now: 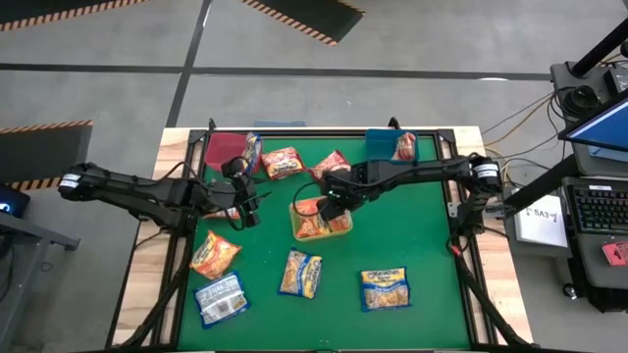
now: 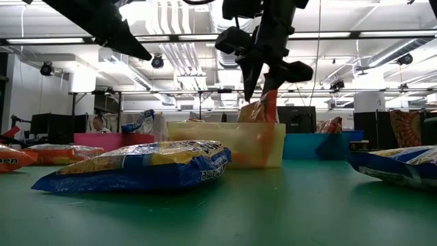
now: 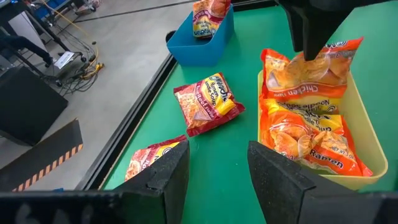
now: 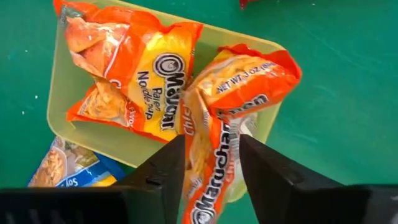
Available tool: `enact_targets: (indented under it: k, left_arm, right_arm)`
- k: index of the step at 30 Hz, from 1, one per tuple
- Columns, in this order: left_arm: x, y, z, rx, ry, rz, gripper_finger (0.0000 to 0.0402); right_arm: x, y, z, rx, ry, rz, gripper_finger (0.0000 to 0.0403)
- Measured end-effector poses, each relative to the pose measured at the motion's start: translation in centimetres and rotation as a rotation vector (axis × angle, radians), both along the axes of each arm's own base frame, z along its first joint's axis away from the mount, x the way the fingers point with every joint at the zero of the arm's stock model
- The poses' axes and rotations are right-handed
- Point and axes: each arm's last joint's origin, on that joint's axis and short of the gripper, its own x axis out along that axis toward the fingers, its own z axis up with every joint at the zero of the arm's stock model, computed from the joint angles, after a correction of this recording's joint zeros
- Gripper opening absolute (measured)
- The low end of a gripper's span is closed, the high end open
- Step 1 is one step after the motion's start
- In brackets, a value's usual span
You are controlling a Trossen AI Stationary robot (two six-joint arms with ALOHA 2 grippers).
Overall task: Sort Maruchan noodles
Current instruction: Put the orange noodle pack into the yellow bin, then put the blue noodle pack into the red bin
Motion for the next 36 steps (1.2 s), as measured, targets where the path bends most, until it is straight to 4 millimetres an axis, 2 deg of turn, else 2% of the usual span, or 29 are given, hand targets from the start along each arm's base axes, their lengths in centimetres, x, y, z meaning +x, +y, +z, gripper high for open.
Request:
enact_targets:
  k: [7, 11, 14, 18, 24, 30, 36]
  left_arm:
    - [0.0, 0.0, 0.0, -0.003, -0.002, 0.002, 0.0146]
    - [0.0, 0.0, 0.0, -0.002, 0.0, 0.001, 0.0146]
    - [0.0, 0.0, -0.1, -0.014, 0.0, -0.001, 0.0146]
    - [0.1, -0.2, -0.1, -0.06, -0.005, -0.056, 0.0146]
    - [0.2, -0.4, 0.4, -0.115, -0.029, -0.096, 0.0146]
    - [0.8, -0.6, 0.2, -0.168, -0.041, -0.072, 0.0146]
    - [1.8, -1.5, -1.1, -0.245, -0.008, -0.05, 0.0146]
  right_arm:
    - [-1.3, -0.8, 2.2, -0.019, 0.021, -0.006, 0.0152]
    - [-1.2, -0.8, 2.7, -0.071, -0.007, 0.049, 0.0118]
    - [-1.0, -0.2, 2.7, -0.165, -0.009, 0.211, 0.0075]
    - [-0.3, 1.9, 3.0, -0.281, -0.099, 0.469, 0.002]
    - [-0.5, 5.6, 3.5, -0.419, -0.275, 0.709, 0.0009]
    - [-3.6, 9.3, 2.7, -0.453, -0.38, 0.863, 0.0009]
    - [-6.8, 10.3, 1.0, -0.487, -0.533, 0.884, 0.0009]
